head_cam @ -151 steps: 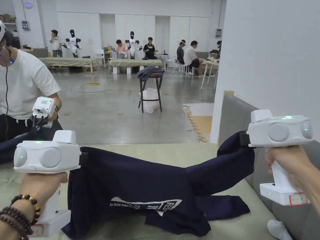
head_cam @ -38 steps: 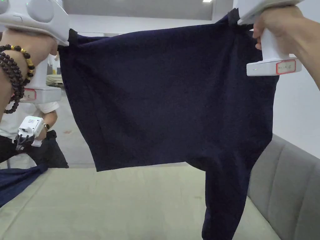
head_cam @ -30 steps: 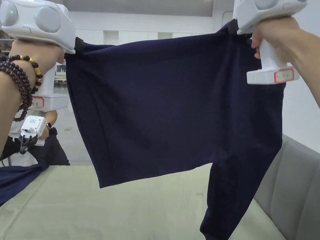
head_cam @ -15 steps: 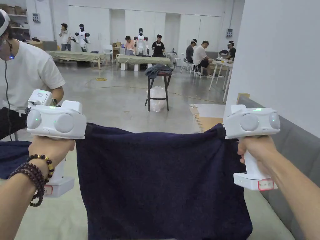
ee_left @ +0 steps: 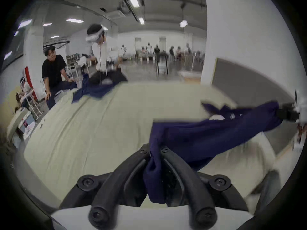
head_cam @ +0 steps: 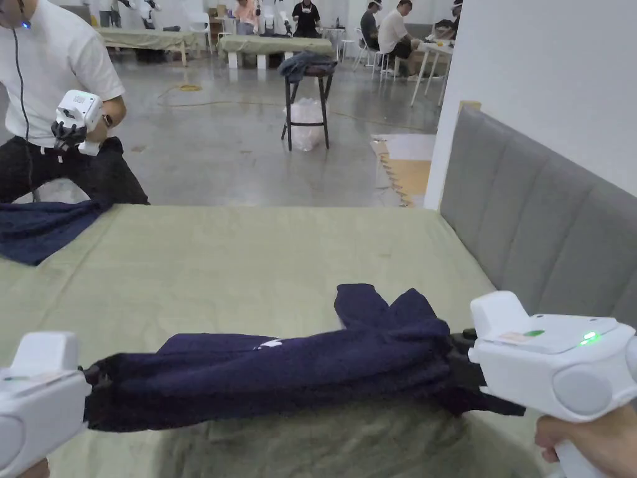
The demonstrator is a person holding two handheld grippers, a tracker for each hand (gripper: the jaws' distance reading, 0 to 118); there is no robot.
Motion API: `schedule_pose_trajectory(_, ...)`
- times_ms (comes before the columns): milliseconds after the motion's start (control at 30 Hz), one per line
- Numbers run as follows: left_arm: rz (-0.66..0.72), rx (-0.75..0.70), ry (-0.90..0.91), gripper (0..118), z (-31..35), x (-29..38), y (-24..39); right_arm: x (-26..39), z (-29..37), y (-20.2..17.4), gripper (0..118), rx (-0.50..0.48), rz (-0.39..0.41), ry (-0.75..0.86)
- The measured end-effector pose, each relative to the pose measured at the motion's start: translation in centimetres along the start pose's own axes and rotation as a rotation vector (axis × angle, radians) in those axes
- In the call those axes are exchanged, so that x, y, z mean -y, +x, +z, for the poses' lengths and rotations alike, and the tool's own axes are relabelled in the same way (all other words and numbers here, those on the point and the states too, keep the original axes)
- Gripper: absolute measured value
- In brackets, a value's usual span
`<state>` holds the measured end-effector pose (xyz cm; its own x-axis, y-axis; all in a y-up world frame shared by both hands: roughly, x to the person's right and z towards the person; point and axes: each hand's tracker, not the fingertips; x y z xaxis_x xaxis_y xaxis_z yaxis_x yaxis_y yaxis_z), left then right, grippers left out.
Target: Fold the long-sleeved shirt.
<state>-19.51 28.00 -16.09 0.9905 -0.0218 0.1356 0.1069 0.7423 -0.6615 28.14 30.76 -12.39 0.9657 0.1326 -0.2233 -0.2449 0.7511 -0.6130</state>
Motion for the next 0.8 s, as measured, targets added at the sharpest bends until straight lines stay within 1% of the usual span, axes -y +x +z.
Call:
schedule_pose_trajectory(67,-0.039,0.025,-0.162,11,-1.3,5.5,0.7,5.0,-1.1,-1.8,6,-0.04,0.004,-0.142)
schedule_pose_trajectory(100,-0.056,0.04,-0.234,11,-2.0,7.5,0.8,7.1,-1.9,-2.5,6,-0.075,0.011,-0.215)
schedule_pose_trajectory(167,-0.061,0.073,-0.408,11,-4.2,10.7,0.7,11.6,-4.1,-3.9,6,-0.119,-0.005,-0.364)
schedule_pose_trajectory(200,-0.052,0.074,-0.422,11,-4.5,12.0,1.3,13.1,-5.0,-4.4,6,-0.132,-0.004,-0.424)
schedule_pose_trajectory(233,-0.045,0.044,-0.424,11,-4.9,12.8,1.4,14.5,-6.0,-4.8,6,-0.137,0.008,-0.483)
schedule_pose_trajectory(267,-0.054,0.038,-0.41,11,-5.2,13.1,1.2,15.7,-6.5,-5.3,6,-0.106,0.006,-0.479)
schedule_pose_trajectory(300,-0.039,0.042,-0.413,12,-5.5,13.2,0.9,16.0,-6.9,-5.1,6,-0.115,-0.015,-0.461)
schedule_pose_trajectory(333,0.005,0.05,-0.411,18,-5.6,13.6,0.6,16.0,-7.1,-4.6,10,-0.126,-0.082,-0.464)
schedule_pose_trajectory(367,0.034,0.046,-0.39,38,-5.5,13.2,0.3,15.6,-7.0,-4.3,25,-0.121,-0.118,-0.454)
schedule_pose_trajectory(400,0.042,0.036,-0.373,38,-5.3,12.6,0.0,14.9,-6.2,-3.9,32,-0.114,-0.139,-0.427)
schedule_pose_trajectory(433,0.05,0.031,-0.345,48,-5.0,11.9,-0.4,14.0,-5.4,-3.5,32,-0.117,-0.161,-0.386)
schedule_pose_trajectory(467,0.039,0.025,-0.319,81,-3.7,11.5,0.6,13.2,-4.8,-3.2,66,-0.115,-0.168,-0.345)
schedule_pose_trajectory(500,0.029,0.026,-0.296,106,-3.2,10.8,0.6,12.2,-4.2,-2.8,98,-0.122,-0.188,-0.297)
schedule_pose_trajectory(533,0.021,0.05,-0.219,109,-1.8,9.6,0.8,11.2,-3.1,-2.5,118,-0.113,-0.194,-0.24)
schedule_pose_trajectory(567,0.011,0.056,-0.189,102,-1.5,8.4,0.8,10.2,-2.4,-1.9,118,-0.121,-0.211,-0.187)
schedule_pose_trajectory(600,0.009,0.054,-0.171,98,-1.0,7.9,1.4,9.1,-2.3,-1.4,115,-0.106,-0.232,-0.176)
schedule_pose_trajectory(633,0.016,0.046,-0.184,93,-0.7,6.8,1.8,7.9,-2.3,-0.9,108,-0.089,-0.258,-0.182)
schedule_pose_trajectory(667,0.031,0.05,-0.175,71,-0.5,5.8,2.1,7.0,-2.5,-0.7,82,-0.082,-0.268,-0.184)
schedule_pose_trajectory(700,0.052,0.082,-0.141,35,-0.4,4.7,2.4,6.0,-2.8,-0.5,41,-0.088,-0.255,-0.16)
schedule_pose_trajectory(733,0.044,0.113,-0.109,7,-1.2,3.8,2.9,4.9,-3.4,-0.4,0,-0.076,-0.24,-0.132)
schedule_pose_trajectory(767,0.049,0.106,-0.088,5,-1.1,2.8,3.3,3.5,-3.7,-0.2,1,-0.021,-0.247,-0.13)
schedule_pose_trajectory(800,0.035,0.112,-0.076,4,-1.3,1.7,3.8,1.8,-4.4,-0.5,1,-0.037,-0.23,-0.126)
